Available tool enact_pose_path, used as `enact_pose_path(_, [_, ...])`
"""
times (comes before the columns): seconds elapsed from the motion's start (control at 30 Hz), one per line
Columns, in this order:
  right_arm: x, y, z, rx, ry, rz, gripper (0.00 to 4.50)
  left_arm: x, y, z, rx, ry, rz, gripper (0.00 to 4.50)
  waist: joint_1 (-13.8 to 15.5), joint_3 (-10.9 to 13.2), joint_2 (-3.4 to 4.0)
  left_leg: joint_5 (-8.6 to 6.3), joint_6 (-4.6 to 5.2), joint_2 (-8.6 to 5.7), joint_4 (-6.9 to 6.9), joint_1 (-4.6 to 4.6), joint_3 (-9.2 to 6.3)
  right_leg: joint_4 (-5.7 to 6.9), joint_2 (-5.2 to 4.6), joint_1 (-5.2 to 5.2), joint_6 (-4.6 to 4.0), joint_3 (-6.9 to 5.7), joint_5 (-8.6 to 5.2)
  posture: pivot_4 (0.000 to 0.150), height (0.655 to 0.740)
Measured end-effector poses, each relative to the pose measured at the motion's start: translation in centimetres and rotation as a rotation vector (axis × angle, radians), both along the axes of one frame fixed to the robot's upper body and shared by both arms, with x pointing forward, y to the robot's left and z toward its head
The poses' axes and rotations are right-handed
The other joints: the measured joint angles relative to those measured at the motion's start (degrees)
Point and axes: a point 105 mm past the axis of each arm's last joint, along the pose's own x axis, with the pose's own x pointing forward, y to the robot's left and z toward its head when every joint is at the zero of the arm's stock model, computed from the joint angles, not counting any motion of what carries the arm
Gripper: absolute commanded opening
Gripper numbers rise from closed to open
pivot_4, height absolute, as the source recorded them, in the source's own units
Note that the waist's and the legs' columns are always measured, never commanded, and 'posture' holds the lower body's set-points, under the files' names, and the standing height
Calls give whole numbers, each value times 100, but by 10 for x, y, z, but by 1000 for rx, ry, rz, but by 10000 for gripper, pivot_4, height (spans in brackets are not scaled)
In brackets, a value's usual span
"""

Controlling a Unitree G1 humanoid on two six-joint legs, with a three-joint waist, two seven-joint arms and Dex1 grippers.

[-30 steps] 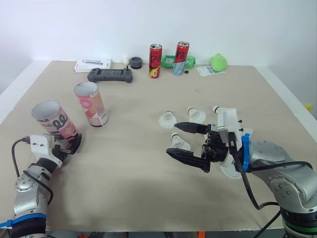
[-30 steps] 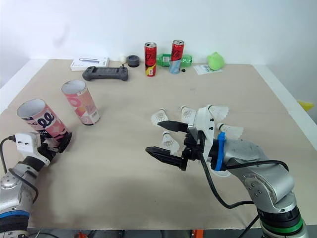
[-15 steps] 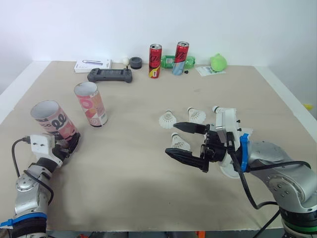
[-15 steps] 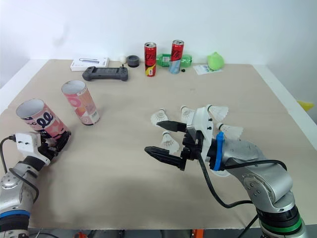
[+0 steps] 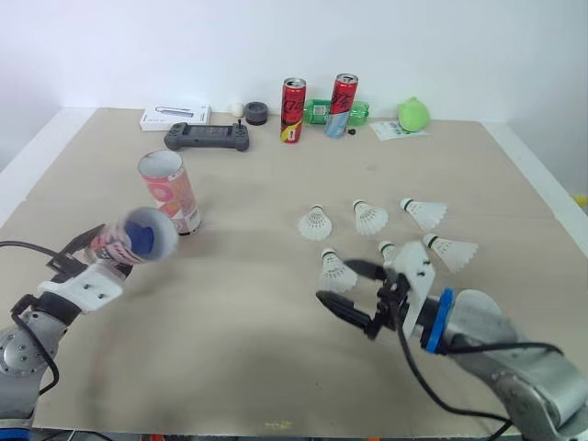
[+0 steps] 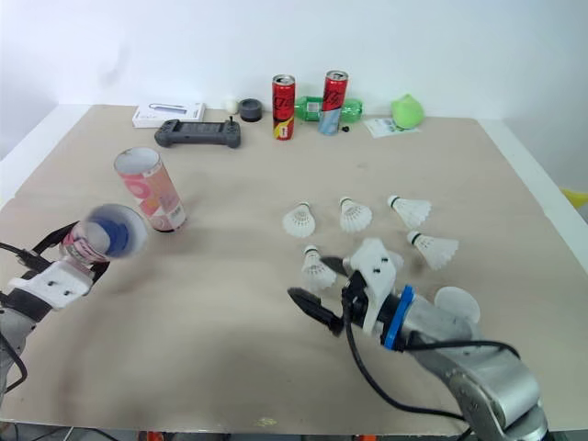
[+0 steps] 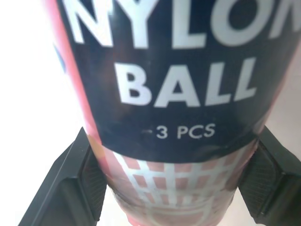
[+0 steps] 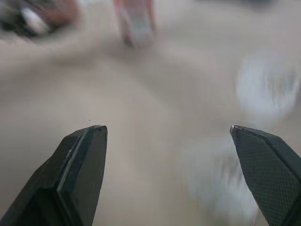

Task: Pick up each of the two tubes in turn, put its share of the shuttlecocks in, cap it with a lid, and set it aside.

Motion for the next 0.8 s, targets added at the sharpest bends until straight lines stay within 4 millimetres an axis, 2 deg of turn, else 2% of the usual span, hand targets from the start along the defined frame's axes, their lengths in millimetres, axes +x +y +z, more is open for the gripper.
enact_pose_path(0.17, [5,7,-8,44,37,-73,45000,2,-13,-3,128,-25,-29,32088,-3,1,0,1,2,3,1,0,5,1,3,-8,19,-3,-8,1500,7400])
enact_pose_path(0.23, [7,9,-14,58,66,-87,45000,5,-17,-2,126,-36,-34,32088,-2,0,-1,3,5,3,1,0,3,1,4,-7,23,-4,-11,1500,7400])
enact_pose_path(0.33, [20,10,-27,99,101,-155,45000,10,-22,1,112,-53,-38,32088,-6,0,-1,4,5,3,3,0,5,1,3,-7,30,-3,-4,1500,7400])
enact_pose_path(0.47, [38,11,-24,115,60,-212,45000,12,-25,-2,105,-45,-44,32088,-12,1,1,4,5,5,4,1,7,3,4,-9,27,-4,1,1500,7400])
enact_pose_path(0.57, [44,10,-24,130,45,-251,45000,13,-27,-3,102,-39,-46,32088,-4,1,1,4,5,4,-1,-2,-1,5,6,-8,11,-5,7,1500,7400])
enact_pose_path(0.67, [48,10,-25,137,37,-278,36557,14,-30,-4,99,-38,-57,31790,-3,1,1,4,4,3,-1,-5,-1,4,4,-7,10,-4,7,1500,7400])
enact_pose_path(0.8, [51,8,-28,136,42,-301,15542,16,-32,-7,92,-23,-55,31790,-4,1,1,4,4,4,-1,-3,-2,7,7,-8,9,-5,8,1500,7400])
